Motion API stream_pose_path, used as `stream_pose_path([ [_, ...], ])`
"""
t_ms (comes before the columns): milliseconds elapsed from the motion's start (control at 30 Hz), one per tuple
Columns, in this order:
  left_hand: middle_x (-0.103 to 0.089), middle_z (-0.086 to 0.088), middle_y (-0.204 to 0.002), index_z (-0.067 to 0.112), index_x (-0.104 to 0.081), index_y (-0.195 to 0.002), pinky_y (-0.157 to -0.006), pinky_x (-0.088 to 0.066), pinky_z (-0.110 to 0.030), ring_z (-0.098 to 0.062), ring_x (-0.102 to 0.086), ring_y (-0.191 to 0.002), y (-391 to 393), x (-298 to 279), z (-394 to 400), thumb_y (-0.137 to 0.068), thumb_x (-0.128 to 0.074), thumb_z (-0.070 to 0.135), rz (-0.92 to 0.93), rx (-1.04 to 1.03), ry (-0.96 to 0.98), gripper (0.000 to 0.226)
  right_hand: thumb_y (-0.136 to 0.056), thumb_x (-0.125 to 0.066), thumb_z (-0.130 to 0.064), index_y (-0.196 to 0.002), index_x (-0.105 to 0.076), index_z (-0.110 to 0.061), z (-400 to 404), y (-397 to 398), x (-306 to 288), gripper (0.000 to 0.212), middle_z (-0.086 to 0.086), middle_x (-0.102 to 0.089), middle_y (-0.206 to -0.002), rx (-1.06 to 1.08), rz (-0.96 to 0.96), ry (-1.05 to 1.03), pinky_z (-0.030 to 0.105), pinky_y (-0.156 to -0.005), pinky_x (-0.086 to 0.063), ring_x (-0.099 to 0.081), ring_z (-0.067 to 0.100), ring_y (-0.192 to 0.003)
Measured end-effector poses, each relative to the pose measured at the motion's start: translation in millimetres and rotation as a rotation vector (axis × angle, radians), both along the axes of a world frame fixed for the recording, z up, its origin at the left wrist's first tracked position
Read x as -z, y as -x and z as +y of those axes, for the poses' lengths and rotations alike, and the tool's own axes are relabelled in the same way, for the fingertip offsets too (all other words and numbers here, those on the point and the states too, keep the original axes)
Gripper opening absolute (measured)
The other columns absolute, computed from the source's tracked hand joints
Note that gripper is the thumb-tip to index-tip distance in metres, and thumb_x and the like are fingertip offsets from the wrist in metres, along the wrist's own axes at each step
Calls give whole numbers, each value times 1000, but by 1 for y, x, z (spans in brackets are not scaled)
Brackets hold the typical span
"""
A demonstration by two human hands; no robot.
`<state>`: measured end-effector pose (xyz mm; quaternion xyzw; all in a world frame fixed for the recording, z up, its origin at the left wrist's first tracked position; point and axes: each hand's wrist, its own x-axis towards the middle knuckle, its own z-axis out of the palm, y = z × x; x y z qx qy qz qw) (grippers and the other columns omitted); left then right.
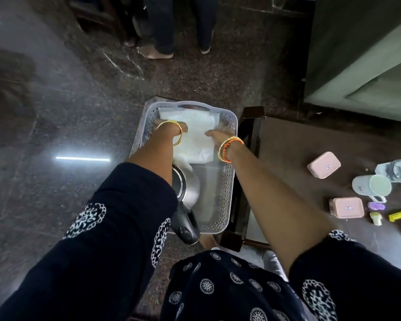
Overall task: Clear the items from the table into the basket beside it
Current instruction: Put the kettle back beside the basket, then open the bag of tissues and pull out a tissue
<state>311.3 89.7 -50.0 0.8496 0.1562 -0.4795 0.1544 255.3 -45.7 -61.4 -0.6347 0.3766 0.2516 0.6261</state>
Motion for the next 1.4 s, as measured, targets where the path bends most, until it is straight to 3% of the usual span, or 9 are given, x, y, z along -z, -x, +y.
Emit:
stream_pose_path([
  [133, -32, -24, -145, -4, -38, -132, -110, -28, -42, -38, -35, -130, -8, 2, 2, -93, -40, 21, -112, -321, 118, 47, -82, -67, -17, -94, -56, -10, 3, 1, 4, 18, 5, -61, -88, 34, -65, 71, 26, -62, -48, -60, 23, -76],
  [300, -41, -23, -139, -5, -42, -131, -103, -36, -44, -40, -42, -124, -3, -28, -3, -89, -44, 18, -242, -524, 252, 48, -79, -71, -23, -72, -48, -13, -10, 8, -32, 26, 9, -60, -89, -7, -137, 86, 38, -78, -52, -60, 27, -85],
  [433, -61, -14, -98, 4, -59, -96, -64, -41, -31, -30, -57, -84, 23, -78, -21, -76, -54, 30, -504, -530, 340, 34, -78, -72, -10, -91, -63, -1, -39, 34, -73, 18, 10, -73, -91, 43, -303, 6, 39, -74, -58, -70, 22, -84],
  [500, -63, -7, -90, 7, -60, -91, -66, -45, -34, -29, -57, -84, 41, -103, -39, -72, -57, 40, -504, -503, 494, 38, -78, -71, -5, -89, -66, -10, -65, 60, -89, 13, 6, -73, -92, 79, -379, -22, 34, -76, -56, -70, 19, -84],
  [767, -72, -11, -98, 9, -69, -99, -88, -51, -37, -21, -68, -86, 135, -127, -138, -72, -68, 55, -179, -550, 897, 53, -72, -72, 7, -86, -66, -16, -197, 199, -103, 27, 21, -66, -107, 25, -236, 16, 48, -92, -50, -63, 35, -101],
  [933, -75, -7, -69, 6, -68, -93, -58, -57, -23, -15, -71, -61, 198, -110, -210, -84, -47, 56, 387, -428, 884, 55, -72, -62, 15, -94, -64, 5, -277, 267, -84, 25, 5, -65, -78, -43, -48, 218, 24, -65, -45, -56, 8, -64],
  [1033, -75, -4, -70, 10, -68, -94, -67, -53, -27, -13, -70, -60, 232, -97, -258, -80, -48, 56, 532, -283, 792, 53, -73, -54, 20, -88, -64, 3, -324, 293, -76, 25, -18, -61, -47, -47, -27, 278, 10, -50, -41, -52, -10, -49],
  [1267, -70, 9, -73, 20, -63, -96, -64, -51, -21, -3, -64, -60, 300, -92, -369, -94, -49, 18, 477, -182, 777, 14, -80, -52, 5, -87, -60, 8, -407, 327, -56, 10, 15, -57, -85, 59, 88, 385, 27, -67, -36, -45, 16, -83],
  [1400, -68, -6, -89, 5, -67, -110, -59, -50, -8, -10, -59, -70, 323, -92, -416, -87, -58, 4, 3, -22, 651, 25, -80, -57, -3, -111, -54, 2, -431, 341, -59, 31, 20, -59, -107, 181, 79, 521, 34, -84, -42, -56, 31, -99],
])
